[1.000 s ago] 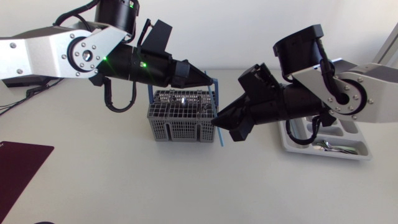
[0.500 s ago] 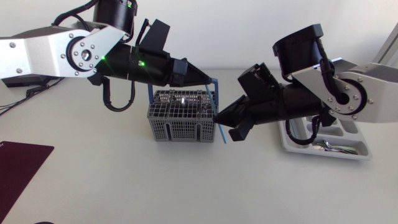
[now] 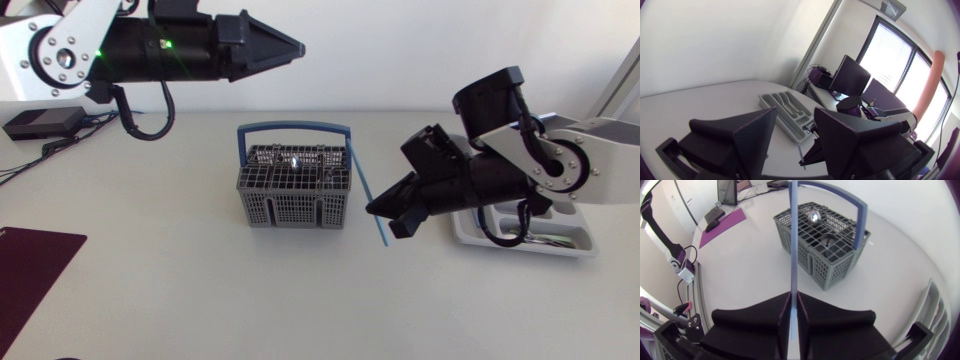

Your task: Transfer all utensils from the basket to the drawer tray.

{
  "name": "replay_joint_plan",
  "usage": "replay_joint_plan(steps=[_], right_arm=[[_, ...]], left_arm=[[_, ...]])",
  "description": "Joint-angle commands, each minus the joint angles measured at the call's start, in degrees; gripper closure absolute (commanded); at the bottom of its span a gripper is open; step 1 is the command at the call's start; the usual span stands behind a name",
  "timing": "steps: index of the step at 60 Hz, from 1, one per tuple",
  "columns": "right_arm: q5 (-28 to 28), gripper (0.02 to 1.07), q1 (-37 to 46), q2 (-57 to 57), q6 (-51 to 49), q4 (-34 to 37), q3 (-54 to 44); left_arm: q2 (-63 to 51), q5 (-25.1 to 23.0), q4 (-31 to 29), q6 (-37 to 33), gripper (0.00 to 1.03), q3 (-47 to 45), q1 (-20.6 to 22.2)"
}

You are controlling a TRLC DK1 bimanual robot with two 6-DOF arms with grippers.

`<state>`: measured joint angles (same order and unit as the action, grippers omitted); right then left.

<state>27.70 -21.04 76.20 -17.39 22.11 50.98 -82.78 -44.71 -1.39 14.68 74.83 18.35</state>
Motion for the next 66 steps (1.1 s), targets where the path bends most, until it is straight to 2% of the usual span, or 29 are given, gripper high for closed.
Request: replay_joint_plan(steps=[1,9,16,24,39,52,66], right_arm=[[0.2,1.01,4.4,-0.4,-1.2,0.9,-0.9],[0.2,1.01,14.4,1.8,-0.9,1.3,1.0],[-0.9,1.01,22.8,6.0,0.5,0.7,3.5],[-2.8,1.01,28.2,11.2,2.2,-0.9,6.0],[-10.3,1.01,30.9,19.3,8.0,-5.1,9.9],[-14.3,1.00,31.9,27.0,9.8,-5.1,13.8],[-15.5,0.98,33.0,31.0,10.2,-5.2,15.7]], left_arm=[[0.6,0.5,0.2,1.3,0.47,1.5,-1.2],[-0.2,6.3,-5.7,-9.0,0.47,0.8,0.4],[-1.5,10.7,-8.5,-16.3,0.47,-0.9,2.5],[-3.4,15.0,-10.2,-21.1,0.47,-1.4,4.4],[-5.3,24.6,-11.5,-28.9,0.47,-3.7,10.0],[-7.1,28.3,-11.5,-32.6,0.47,-5.4,11.8],[-10.0,32.3,-11.3,-35.4,0.47,-5.2,14.0]])
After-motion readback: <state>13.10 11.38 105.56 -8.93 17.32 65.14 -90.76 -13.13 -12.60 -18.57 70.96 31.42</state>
